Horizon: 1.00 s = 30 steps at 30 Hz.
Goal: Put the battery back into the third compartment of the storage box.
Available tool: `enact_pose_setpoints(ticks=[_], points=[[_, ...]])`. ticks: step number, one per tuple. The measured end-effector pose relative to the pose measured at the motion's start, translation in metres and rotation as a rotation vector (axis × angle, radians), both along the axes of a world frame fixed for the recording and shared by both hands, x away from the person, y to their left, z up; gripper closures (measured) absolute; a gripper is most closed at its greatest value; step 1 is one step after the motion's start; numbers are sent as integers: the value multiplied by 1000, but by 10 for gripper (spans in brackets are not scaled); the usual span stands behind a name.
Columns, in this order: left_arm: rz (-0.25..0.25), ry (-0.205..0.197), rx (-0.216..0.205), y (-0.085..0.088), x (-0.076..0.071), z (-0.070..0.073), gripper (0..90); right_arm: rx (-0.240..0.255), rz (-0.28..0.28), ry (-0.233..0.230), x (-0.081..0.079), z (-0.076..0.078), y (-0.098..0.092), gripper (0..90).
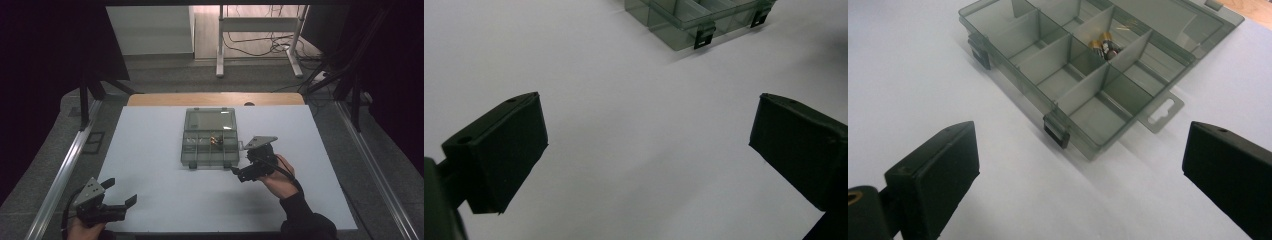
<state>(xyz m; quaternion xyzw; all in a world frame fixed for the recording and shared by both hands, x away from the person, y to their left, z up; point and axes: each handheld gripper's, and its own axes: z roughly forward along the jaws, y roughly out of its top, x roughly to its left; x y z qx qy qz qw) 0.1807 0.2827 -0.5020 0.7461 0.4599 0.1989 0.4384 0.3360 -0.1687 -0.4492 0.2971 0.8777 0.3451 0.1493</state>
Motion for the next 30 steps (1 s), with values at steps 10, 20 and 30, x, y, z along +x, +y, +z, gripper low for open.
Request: enact_pose_setpoints(ticks=[10, 20, 30], points=[[0, 1, -1, 0, 0, 0, 24, 23, -14, -11, -10, 3, -14, 21], [-1, 1, -2, 0, 0, 0, 24, 32, -27, -19, -21, 4, -29, 22], [0, 2, -3, 0, 0, 0, 24, 61, -58, -13, -31, -1, -48, 24]])
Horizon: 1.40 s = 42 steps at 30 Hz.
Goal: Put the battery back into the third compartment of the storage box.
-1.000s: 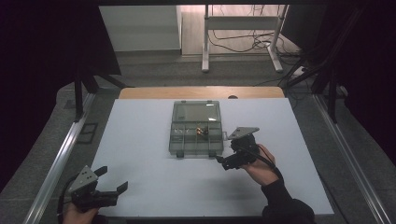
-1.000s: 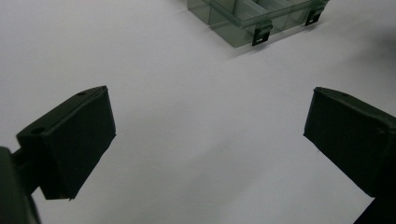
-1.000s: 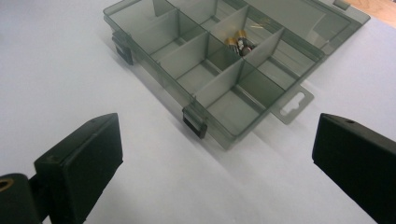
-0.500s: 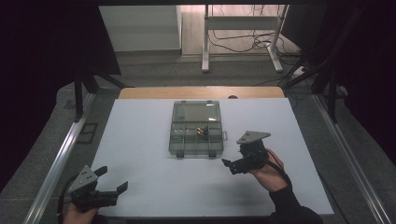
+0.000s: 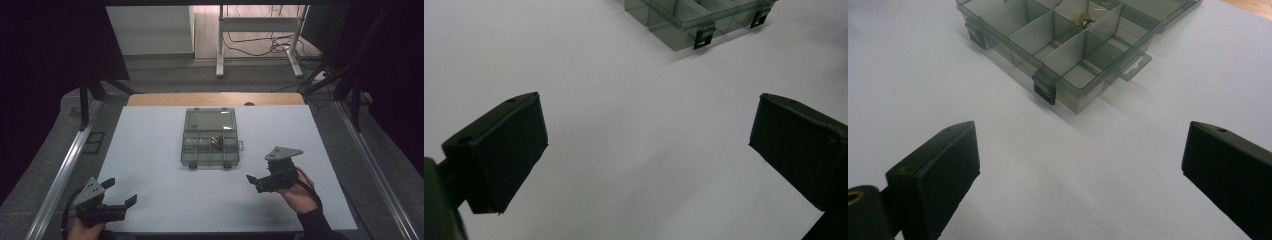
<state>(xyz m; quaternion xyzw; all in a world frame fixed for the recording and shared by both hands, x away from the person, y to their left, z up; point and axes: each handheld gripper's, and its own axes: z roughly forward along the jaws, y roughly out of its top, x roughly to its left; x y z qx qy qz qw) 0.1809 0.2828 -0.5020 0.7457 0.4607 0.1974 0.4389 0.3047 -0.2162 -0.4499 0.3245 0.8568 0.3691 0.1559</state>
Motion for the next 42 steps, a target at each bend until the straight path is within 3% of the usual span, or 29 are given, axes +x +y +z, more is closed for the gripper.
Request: enact_pose_setpoints(ticks=[8, 17, 42], points=[[1, 0, -4, 0, 0, 0, 24, 22, -3, -9, -8, -1, -9, 24], [3, 1, -9, 1, 0, 0, 24, 10, -14, -14, -17, -4, -21, 24], [4, 1, -8, 1, 0, 0, 24, 47, -100, -31, -43, -5, -59, 24]])
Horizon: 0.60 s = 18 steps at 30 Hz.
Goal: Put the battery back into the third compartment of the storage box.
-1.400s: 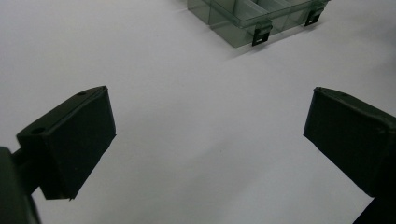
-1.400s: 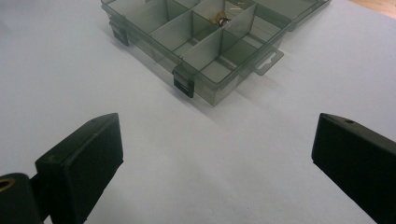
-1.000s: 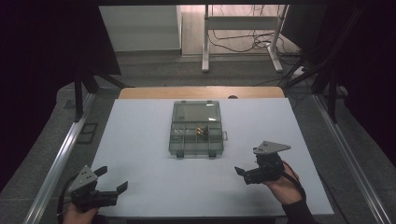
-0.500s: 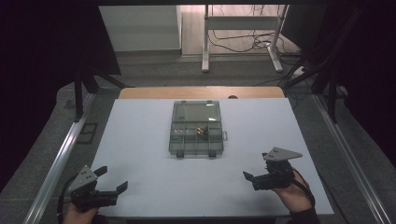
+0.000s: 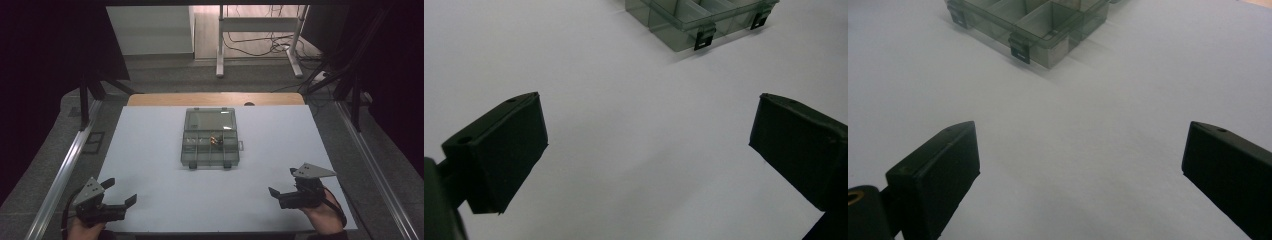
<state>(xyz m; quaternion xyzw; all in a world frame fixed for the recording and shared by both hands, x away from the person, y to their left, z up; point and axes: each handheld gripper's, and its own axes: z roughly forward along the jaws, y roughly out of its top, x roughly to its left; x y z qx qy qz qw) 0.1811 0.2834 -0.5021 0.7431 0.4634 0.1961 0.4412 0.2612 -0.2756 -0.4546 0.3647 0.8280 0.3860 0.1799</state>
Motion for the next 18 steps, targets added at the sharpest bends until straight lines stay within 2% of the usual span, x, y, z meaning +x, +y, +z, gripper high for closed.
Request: enact_pose_setpoints(ticks=[4, 9, 18], points=[[0, 0, 0, 0, 0, 0, 24, 0, -19, -8, -2, 1, -7, 24], [1, 1, 0, 0, 0, 0, 24, -36, -53, -14, -6, 0, -17, 23], [2, 1, 4, 0, 0, 0, 24, 2, -109, 1, -15, -2, -34, 5]])
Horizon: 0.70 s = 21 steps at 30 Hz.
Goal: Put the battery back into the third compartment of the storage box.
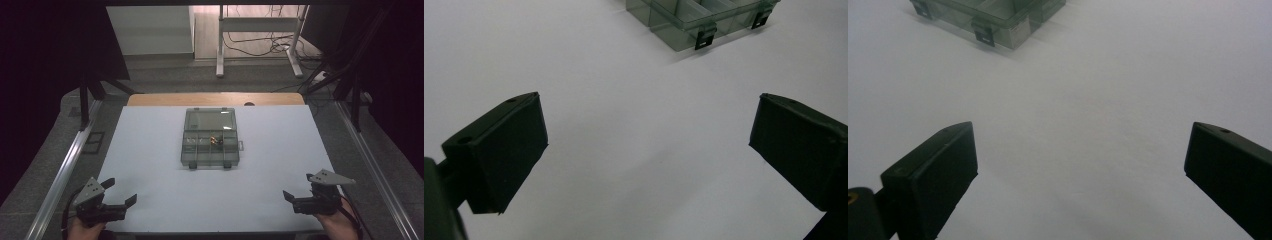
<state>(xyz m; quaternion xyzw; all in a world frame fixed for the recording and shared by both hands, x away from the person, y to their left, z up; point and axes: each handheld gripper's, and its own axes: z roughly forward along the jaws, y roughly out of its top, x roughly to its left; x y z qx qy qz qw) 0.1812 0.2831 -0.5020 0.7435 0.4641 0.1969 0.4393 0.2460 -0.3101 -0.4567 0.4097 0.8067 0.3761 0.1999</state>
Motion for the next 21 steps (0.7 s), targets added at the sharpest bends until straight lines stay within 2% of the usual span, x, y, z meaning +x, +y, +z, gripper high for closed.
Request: enact_pose_setpoints(ticks=[10, 21], points=[[2, -1, -2, 0, 0, 0, 24, 23, -72, -1, -10, -4, -17, 0], [2, 0, -3, 0, 0, 0, 24, 14, -144, 20, -20, -12, -34, 0]])
